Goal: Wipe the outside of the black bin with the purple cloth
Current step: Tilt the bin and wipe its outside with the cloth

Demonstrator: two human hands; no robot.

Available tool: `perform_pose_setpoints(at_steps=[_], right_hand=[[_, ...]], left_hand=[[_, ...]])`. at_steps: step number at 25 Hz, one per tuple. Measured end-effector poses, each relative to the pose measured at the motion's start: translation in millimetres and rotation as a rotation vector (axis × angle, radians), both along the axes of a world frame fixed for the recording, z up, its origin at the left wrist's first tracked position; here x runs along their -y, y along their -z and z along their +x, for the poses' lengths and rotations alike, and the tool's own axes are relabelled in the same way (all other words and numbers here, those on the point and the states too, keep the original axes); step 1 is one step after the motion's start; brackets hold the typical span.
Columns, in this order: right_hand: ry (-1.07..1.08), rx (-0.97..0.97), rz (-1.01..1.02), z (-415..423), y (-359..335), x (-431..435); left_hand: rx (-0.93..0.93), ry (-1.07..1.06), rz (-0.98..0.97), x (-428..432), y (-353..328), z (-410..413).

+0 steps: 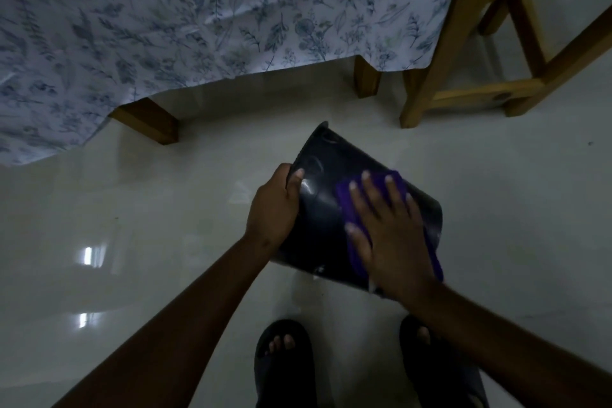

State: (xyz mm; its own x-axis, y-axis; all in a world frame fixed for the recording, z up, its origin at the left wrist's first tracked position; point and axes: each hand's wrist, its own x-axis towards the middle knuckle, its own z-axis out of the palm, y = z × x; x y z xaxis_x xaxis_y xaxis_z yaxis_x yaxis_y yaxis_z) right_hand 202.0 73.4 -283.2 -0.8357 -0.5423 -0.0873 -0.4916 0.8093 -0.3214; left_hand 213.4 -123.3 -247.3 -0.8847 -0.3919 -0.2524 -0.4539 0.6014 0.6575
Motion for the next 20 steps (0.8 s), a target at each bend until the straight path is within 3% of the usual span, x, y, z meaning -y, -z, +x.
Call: perform_pose_setpoints(at_steps=[3, 7, 9, 12, 14, 18, 20], right_hand=[[-0.133, -0.057, -0.019, 4, 5, 4], [0.149, 0.132, -0.125, -65, 3, 12], [0.186, 0.083, -0.067, -45, 4, 5], [-0.006, -0.018, 0.028, 24, 0, 3], [-0.093, -0.022, 0.003, 13, 1, 12], [0.2, 0.219, -0.169, -79, -2, 21], [0.266, 0.194, -0.135, -70, -1, 9]], left_hand=[[-0.044, 0.018, -0.023, -1, -1, -10], [-0.025, 0.015, -0.027, -2, -4, -17], [-0.004, -0.004, -0.04, -4, -5, -18], [0.002, -0.014, -0.072, -4, 2, -16], [-0.016, -0.003, -0.068, -1, 1, -15], [-0.017, -0.003, -0.111, -6, -3, -16], [0.01, -0.022, -0.124, -8, -7, -20]])
